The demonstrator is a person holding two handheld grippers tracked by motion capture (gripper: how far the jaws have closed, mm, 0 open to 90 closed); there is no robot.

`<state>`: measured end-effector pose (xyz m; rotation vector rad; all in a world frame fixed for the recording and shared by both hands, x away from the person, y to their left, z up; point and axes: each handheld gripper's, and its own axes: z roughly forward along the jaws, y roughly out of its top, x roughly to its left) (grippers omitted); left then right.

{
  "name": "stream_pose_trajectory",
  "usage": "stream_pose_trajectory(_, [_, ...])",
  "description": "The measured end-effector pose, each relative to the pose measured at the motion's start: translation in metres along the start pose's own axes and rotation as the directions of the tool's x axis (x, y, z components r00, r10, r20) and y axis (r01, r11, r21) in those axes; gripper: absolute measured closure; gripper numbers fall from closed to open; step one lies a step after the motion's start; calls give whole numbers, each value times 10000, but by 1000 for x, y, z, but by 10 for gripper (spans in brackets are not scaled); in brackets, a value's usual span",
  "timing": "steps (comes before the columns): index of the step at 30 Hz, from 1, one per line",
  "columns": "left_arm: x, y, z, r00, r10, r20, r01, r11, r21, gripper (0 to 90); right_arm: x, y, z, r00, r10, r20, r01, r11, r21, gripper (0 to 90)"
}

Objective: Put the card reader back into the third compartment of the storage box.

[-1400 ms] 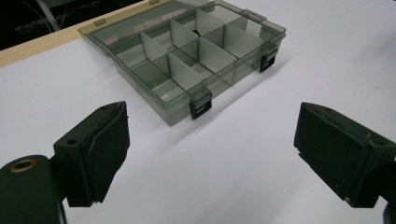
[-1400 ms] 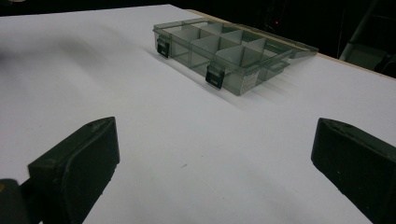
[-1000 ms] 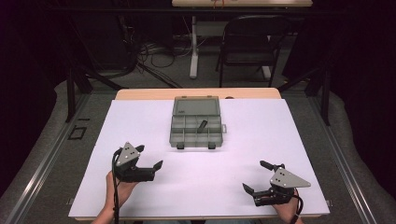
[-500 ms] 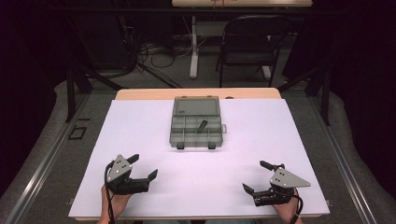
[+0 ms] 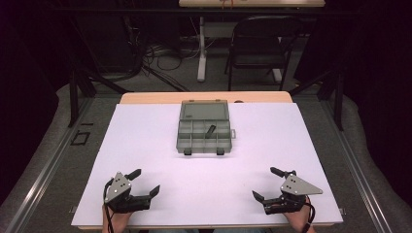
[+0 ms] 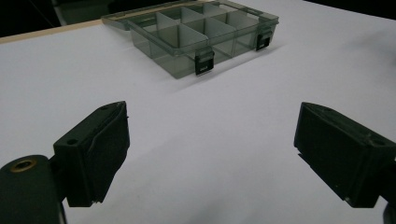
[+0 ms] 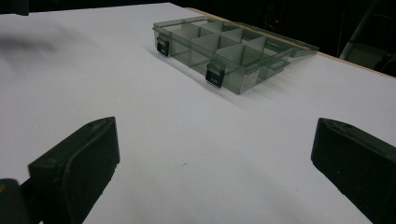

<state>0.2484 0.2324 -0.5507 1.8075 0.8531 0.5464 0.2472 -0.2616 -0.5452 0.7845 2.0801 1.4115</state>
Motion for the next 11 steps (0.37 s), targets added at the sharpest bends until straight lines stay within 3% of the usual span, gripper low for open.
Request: stream_pose_trajectory(11, [-1,-4,1,9998,123,123,-123,9999,-40,106,0,-1,1,10000,-12,-40,12,10000,51,0])
